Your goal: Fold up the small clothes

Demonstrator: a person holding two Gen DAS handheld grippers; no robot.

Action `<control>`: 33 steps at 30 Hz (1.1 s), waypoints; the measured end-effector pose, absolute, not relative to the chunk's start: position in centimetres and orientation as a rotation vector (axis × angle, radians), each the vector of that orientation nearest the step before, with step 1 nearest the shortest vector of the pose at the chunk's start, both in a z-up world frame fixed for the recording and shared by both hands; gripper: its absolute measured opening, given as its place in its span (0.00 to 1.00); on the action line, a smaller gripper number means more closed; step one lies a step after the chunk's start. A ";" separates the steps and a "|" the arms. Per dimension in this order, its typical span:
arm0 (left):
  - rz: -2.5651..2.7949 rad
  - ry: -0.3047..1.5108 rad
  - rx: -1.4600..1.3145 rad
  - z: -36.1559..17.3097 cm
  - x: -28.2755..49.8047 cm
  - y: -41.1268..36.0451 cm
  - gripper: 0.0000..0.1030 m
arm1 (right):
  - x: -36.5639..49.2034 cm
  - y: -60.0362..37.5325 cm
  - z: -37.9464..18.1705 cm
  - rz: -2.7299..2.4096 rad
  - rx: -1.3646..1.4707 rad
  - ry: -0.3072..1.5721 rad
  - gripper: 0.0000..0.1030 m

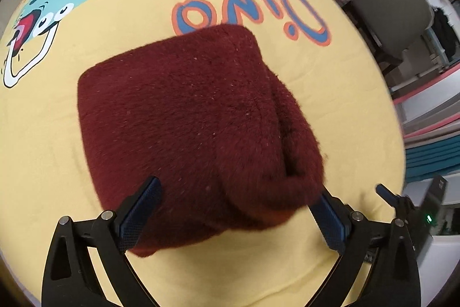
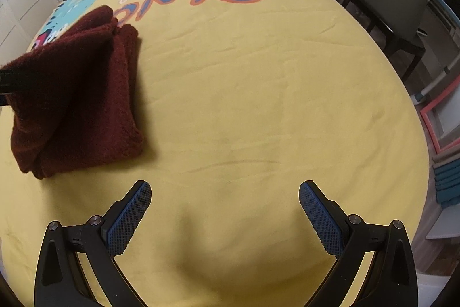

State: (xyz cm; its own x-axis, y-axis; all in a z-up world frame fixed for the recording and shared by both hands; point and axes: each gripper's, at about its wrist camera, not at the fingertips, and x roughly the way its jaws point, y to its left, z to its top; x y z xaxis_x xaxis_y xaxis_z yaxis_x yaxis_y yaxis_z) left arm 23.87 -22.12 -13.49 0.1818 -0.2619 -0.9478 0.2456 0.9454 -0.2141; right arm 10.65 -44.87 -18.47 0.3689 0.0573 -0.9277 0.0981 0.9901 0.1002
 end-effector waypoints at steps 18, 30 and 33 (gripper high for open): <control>-0.180 1.215 -0.061 -11.2 18.1 -8.6 0.99 | 20.9 -35.9 -8.3 0.197 0.117 1.176 0.99; -0.197 1.240 -0.116 -12.9 17.7 -6.1 0.99 | 25.2 -29.0 -13.5 0.255 0.104 1.382 0.65; -0.203 1.254 -0.102 -13.5 17.6 -6.3 0.99 | 24.6 -29.3 -15.1 0.234 0.084 1.414 0.58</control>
